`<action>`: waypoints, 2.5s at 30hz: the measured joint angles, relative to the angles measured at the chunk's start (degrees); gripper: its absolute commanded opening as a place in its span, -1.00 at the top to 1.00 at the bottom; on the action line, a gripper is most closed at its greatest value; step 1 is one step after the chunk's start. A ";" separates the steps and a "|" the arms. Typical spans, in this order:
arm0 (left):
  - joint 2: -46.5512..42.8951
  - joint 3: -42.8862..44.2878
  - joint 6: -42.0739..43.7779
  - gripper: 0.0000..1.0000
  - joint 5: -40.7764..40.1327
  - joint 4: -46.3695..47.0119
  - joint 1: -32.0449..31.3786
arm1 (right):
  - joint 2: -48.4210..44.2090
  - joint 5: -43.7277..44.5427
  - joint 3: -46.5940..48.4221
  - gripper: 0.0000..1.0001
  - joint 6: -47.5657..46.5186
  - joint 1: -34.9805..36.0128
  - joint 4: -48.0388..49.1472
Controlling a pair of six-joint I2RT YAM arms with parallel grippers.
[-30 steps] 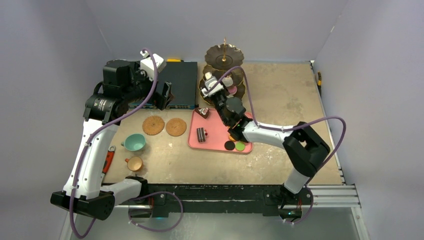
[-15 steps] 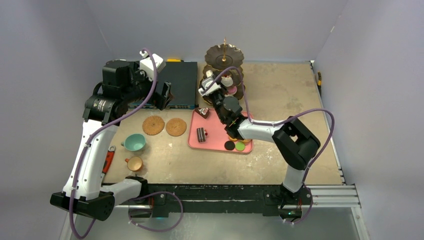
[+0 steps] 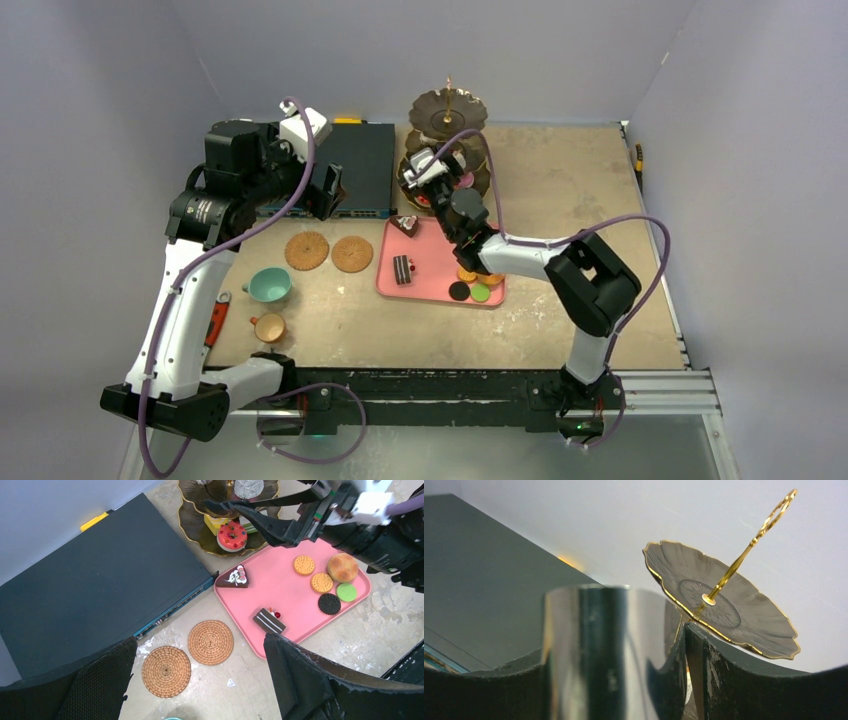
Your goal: Serve the afternoon tea
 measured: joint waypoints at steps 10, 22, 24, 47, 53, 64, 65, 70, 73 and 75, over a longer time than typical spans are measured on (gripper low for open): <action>0.00 0.00 0.07 -0.99 -0.28 -0.09 0.00 | -6.67 -9.92 -0.13 -0.30 8.63 -1.95 -6.93; 0.00 0.00 0.07 -0.99 -0.28 -0.48 0.00 | -21.64 -16.79 -6.36 -0.29 18.84 -2.25 -16.20; 0.00 0.00 0.04 -0.98 -0.26 -0.48 0.00 | -23.54 -17.03 -7.93 -0.29 21.03 -1.75 -16.85; 0.00 0.00 0.07 -0.98 -0.11 -1.66 0.00 | -10.14 -9.42 -17.35 -0.33 29.66 5.46 -16.81; 0.00 0.00 0.09 -0.99 -0.11 -1.68 0.00 | -5.86 -7.58 -15.30 -0.32 29.68 4.55 -12.50; 0.00 0.00 0.24 -0.98 -0.13 -1.70 0.00 | -5.11 -7.43 -14.93 -0.23 29.59 2.36 -10.69; 0.00 0.00 0.24 -0.98 -0.13 -1.68 0.00 | -5.11 -7.45 -14.95 -0.23 29.59 2.36 -10.43; 0.00 0.00 0.24 -0.98 -0.11 -1.68 0.00 | -6.12 -9.18 -15.91 -0.21 30.69 2.40 -8.76; 0.00 0.00 0.26 -0.98 -0.11 -1.70 0.00 | -7.78 -10.23 -17.42 -0.22 31.85 2.86 -8.44; 0.00 0.00 0.35 -0.98 -0.11 -1.70 0.00 | -9.44 -10.71 -18.56 -0.22 32.65 3.61 -8.46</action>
